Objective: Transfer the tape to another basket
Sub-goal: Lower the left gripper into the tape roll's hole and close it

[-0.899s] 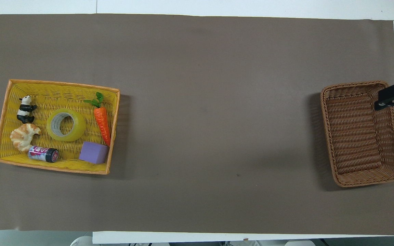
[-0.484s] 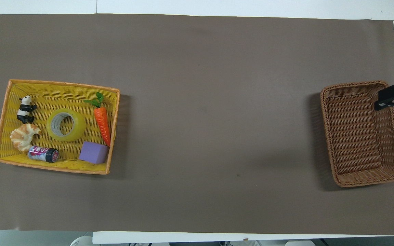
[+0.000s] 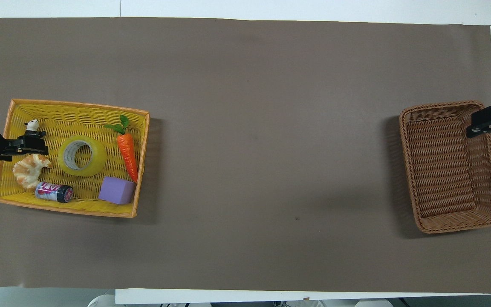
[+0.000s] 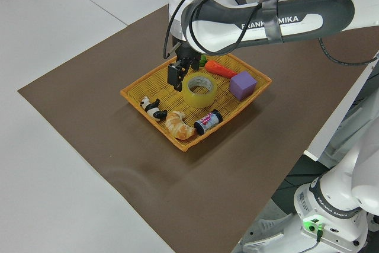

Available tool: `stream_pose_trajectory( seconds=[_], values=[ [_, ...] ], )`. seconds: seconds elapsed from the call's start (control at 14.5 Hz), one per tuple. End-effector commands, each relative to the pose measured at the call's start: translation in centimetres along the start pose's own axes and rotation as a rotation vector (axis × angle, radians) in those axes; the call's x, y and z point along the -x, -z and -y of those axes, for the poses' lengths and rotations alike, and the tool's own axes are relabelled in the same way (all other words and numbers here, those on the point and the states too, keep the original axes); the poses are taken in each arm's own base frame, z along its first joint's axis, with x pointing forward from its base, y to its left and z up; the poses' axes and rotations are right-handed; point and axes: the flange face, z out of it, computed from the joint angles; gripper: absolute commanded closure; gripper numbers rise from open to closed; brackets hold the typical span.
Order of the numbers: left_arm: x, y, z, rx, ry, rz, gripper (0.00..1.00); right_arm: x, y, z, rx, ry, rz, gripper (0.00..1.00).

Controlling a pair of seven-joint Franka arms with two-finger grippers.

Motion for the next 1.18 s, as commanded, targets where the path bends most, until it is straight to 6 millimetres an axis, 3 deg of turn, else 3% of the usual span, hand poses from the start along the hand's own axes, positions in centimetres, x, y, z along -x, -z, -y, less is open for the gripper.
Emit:
stream_pose_trajectory(
  seconds=[0.0,0.28,0.69,1.11],
  values=[
    [1.5,-2.7,-0.4,-0.013,-0.001,-0.019,0.00,0.6,0.0,-0.2,-0.001,0.007,0.004,0.01],
    [1.6,-4.1,-3.0,-0.014,-0.056,-0.068,0.00,0.6,0.0,-0.2,-0.001,0.007,0.004,0.01],
    [1.6,-7.0,-2.0,-0.017,-0.044,-0.080,0.00,0.6,0.0,-0.2,-0.001,0.007,0.004,0.01],
    [2.6,-9.8,-2.6,-0.020,-0.060,-0.039,0.01,0.6,0.0,-0.2,-0.001,0.007,0.004,0.01]
  ],
)
